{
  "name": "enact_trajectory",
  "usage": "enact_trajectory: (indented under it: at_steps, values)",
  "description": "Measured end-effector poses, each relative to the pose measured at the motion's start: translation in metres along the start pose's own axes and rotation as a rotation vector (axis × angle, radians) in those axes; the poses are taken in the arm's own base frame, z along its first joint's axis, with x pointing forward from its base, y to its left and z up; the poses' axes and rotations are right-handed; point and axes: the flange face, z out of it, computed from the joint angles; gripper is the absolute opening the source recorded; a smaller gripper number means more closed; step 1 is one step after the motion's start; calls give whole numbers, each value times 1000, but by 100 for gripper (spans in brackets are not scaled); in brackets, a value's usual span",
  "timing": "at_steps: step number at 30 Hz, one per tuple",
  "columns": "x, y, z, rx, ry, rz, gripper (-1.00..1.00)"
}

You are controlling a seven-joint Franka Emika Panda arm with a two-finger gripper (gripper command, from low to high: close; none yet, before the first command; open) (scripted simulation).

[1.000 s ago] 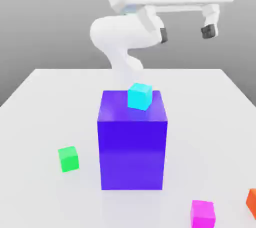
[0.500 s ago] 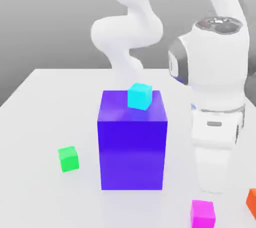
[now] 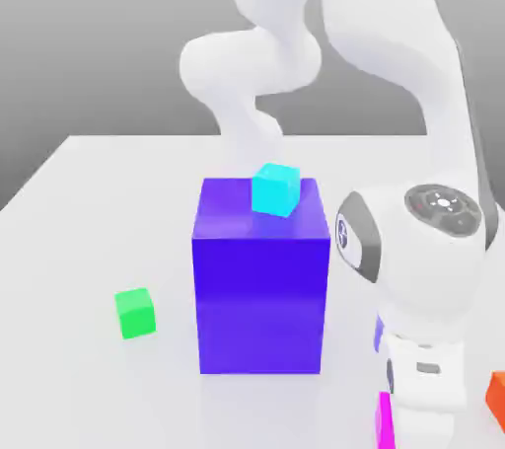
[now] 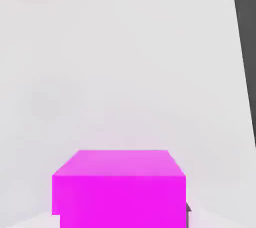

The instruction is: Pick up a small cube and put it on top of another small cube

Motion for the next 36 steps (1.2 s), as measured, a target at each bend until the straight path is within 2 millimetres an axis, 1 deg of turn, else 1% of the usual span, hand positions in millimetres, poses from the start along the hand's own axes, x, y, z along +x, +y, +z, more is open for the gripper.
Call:
enact_trajectory:
  at_steps: [3,4,5,6,8,10,12,13,15,17,19,21,22,25,28,31,33,36]
  values:
    - [0,0,-38,1,0,0,-100]
    - [10,-7,-53,-1,28,-18,-100]
    - [17,-4,-70,-5,61,-26,-100]
    - [16,6,-83,-11,83,-18,-100]
    - [2,36,-104,-22,110,16,-100]
    - [-19,68,-121,-36,130,58,-100]
    - [-45,100,-137,-51,148,108,-100]
    - [-62,121,-144,-60,156,144,-100]
    - [-96,152,-158,-77,172,203,-100]
    - [-129,176,-171,-96,189,253,-100]
    - [-158,189,-178,-109,195,287,-100]
    - [-188,197,-181,-118,194,319,-100]
    - [-204,199,-177,-116,183,341,-100]
    - [-258,200,-157,-94,130,420,-100]
    - [-309,191,-135,-61,75,501,-100]
    - [-356,172,-111,-17,20,579,-100]
    - [-365,166,-97,0,7,597,-100]
    - [-366,165,-76,7,7,601,-100]
